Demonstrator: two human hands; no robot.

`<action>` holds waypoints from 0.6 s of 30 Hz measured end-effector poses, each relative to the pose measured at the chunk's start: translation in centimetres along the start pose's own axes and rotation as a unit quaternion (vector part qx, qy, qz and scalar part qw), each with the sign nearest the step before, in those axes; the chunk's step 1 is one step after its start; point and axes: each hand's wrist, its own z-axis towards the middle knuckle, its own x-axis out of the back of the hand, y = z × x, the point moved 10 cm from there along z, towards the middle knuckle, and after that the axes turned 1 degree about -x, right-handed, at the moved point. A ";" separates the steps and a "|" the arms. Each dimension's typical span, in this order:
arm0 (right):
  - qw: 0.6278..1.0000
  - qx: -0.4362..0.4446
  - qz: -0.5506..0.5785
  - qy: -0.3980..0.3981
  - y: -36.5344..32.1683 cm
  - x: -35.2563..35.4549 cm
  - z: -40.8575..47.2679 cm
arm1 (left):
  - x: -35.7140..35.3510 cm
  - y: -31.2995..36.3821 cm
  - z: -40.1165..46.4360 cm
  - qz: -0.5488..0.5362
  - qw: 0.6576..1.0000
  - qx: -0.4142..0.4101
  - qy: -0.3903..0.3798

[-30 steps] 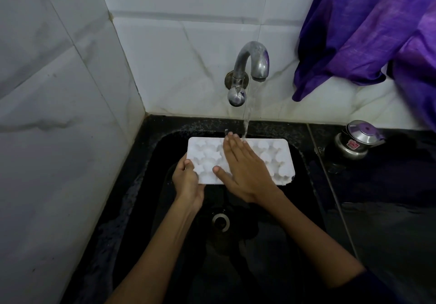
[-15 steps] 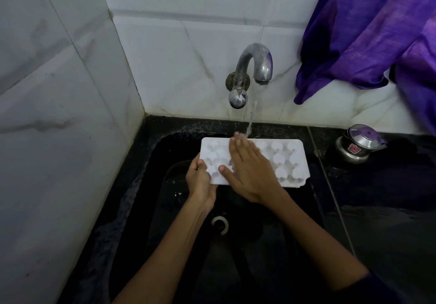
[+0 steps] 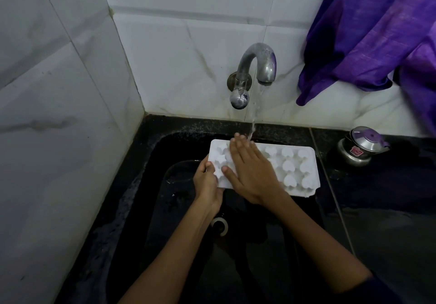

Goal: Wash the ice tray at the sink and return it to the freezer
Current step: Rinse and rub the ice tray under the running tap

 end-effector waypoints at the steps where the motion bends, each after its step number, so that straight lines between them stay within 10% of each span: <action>1: 1.000 0.023 0.000 -0.004 -0.8 -0.4 -0.2 | 0.0 0.0 0.1 -0.001 1.000 0.001 0.004; 18: 0.999 0.019 -0.021 0.026 -1.1 -0.6 1.3 | -2.2 -2.0 0.4 -0.028 0.997 0.037 -0.067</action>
